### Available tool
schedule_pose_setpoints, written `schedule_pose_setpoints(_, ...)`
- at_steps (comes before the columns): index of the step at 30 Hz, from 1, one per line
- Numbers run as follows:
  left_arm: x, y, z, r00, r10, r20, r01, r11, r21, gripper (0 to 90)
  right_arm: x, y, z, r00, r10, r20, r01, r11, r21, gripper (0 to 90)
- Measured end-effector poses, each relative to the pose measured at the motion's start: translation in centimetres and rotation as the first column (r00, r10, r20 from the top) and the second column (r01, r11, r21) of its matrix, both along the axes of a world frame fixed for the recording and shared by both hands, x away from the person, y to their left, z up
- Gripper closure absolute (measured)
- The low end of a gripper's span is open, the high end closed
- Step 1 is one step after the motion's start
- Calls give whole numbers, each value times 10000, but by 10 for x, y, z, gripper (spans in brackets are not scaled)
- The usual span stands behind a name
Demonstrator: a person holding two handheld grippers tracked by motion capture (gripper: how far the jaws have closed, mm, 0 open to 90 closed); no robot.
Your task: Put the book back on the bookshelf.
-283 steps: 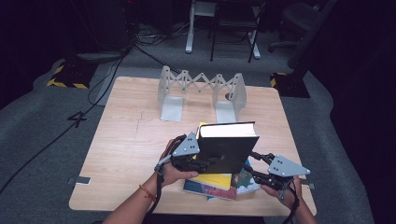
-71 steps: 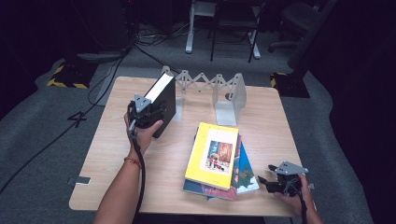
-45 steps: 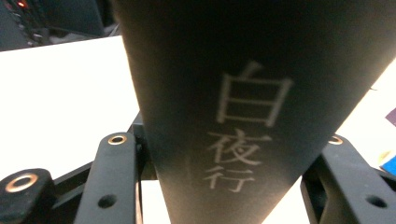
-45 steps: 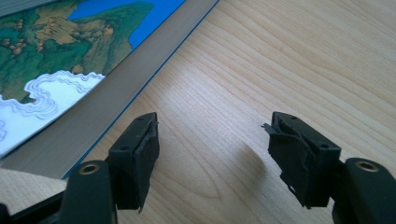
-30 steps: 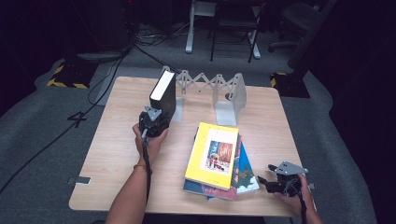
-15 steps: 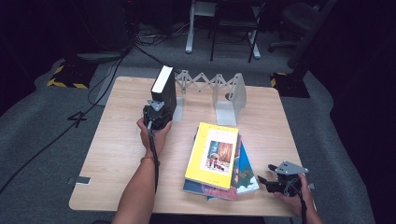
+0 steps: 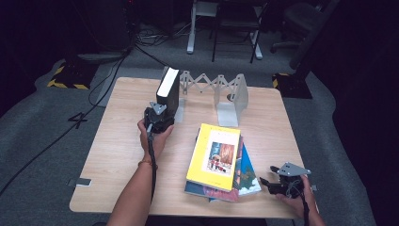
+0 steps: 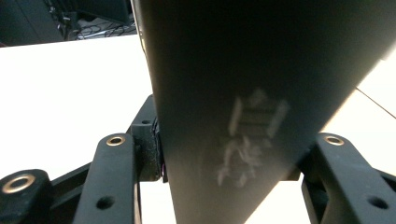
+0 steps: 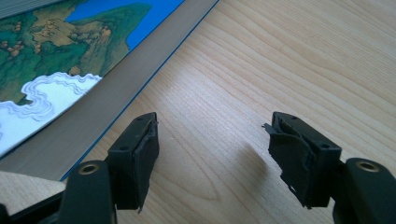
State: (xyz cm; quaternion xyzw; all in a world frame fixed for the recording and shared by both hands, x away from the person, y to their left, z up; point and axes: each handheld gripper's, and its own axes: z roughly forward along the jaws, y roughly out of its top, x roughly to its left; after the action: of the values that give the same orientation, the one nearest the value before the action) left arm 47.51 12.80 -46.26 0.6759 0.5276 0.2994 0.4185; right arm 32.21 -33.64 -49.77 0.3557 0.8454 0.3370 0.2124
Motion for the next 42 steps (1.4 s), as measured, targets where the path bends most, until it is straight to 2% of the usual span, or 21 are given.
schedule_pose_setpoints(7, -7, 5, -4, 9999, -167, 16, 168, 9997, -171, 491, 0, 0, 0, 10000, -6, -5, 6, 10000, 2, 337)
schedule_pose_setpoints(10, -10, 5, -7, 9999, -107, -45, 105, 9995, -307, 487, 0, 0, 0, 10000, 14, 2, -14, 10000, -24, 337)
schedule_pose_setpoints(12, -12, 5, -10, 10000, -26, -7, 26, 9997, -243, 494, 0, 0, 0, 10000, -15, -23, 15, 10000, 39, 335)
schedule_pose_setpoints(18, -15, -6, -9, 9972, 741, -4, -741, 9972, -4, 511, 1, -1, -1, 10000, -21, -38, 21, 9999, 99, 333)
schedule_pose_setpoints(21, -12, -10, -9, 9955, 949, -65, -949, 9955, 3, 519, 0, 0, 0, 10000, 9, 33, -9, 10000, -37, 338)
schedule_pose_setpoints(28, 1, -13, -5, 9918, 1231, -339, -1237, 9922, -158, 520, 0, 0, 0, 10000, 27, 7, -27, 10000, 36, 333)
schedule_pose_setpoints(42, 19, -19, 0, 9858, 1514, -733, -1527, 9882, -137, 521, 0, -1, -1, 10000, 5, -34, -5, 9999, 129, 335)
